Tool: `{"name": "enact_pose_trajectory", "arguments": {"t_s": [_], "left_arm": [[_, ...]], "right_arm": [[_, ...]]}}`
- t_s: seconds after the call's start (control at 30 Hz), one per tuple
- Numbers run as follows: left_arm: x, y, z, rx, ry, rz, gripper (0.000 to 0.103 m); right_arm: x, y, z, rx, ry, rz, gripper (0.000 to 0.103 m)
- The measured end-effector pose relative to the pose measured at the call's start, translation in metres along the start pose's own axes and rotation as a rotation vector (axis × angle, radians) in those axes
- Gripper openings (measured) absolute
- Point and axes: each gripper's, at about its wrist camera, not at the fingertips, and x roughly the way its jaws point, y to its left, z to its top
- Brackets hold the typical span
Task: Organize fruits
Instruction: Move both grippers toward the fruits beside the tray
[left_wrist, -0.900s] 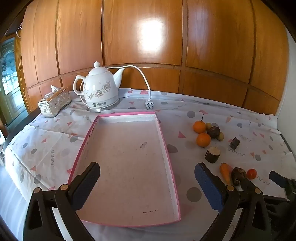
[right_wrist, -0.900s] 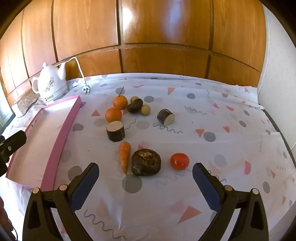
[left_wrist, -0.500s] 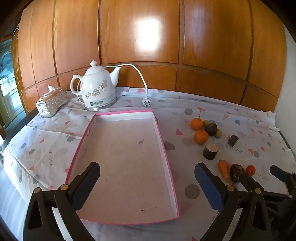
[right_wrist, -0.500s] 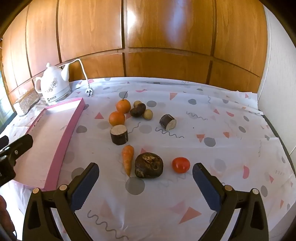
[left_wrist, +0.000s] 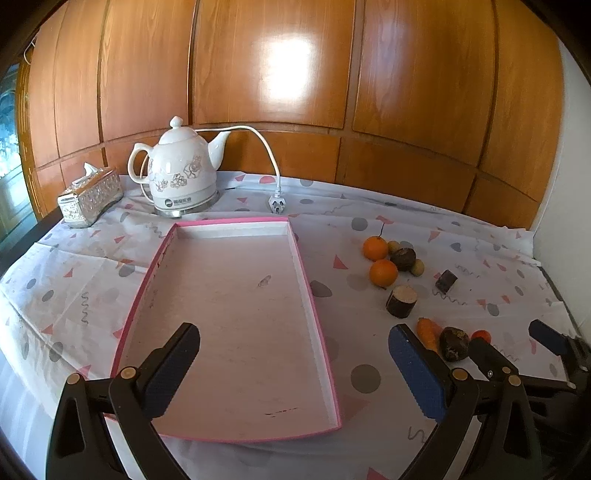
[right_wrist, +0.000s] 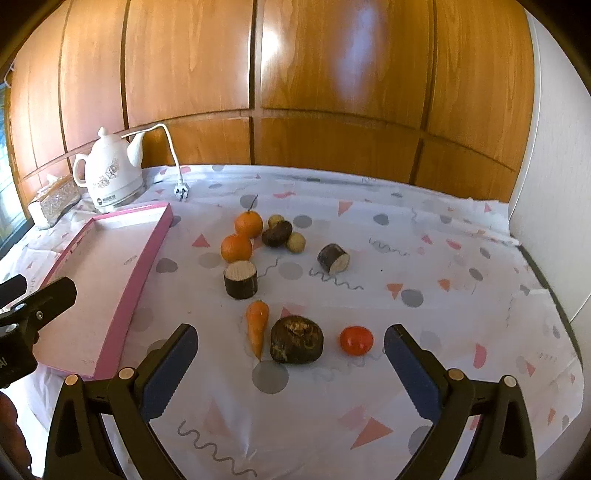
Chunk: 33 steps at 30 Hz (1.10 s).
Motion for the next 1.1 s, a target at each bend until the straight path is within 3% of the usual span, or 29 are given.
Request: {"name": "enact_pose_trajectory", "arguments": {"t_s": [0.43, 1.1], "left_arm": [[-0.004, -0.009, 0.000, 0.031, -0.017, -0.026, 0.103], [0.008, -0.025, -0.004, 0.109, 0.024, -0.012, 0.103]], "right_arm": [[-0.004, 0.000, 0.002, -0.026, -0.043, -0.039, 0.102], [0.009, -0.013, -0.003, -0.011, 0.000, -0.045, 0.102]]}}
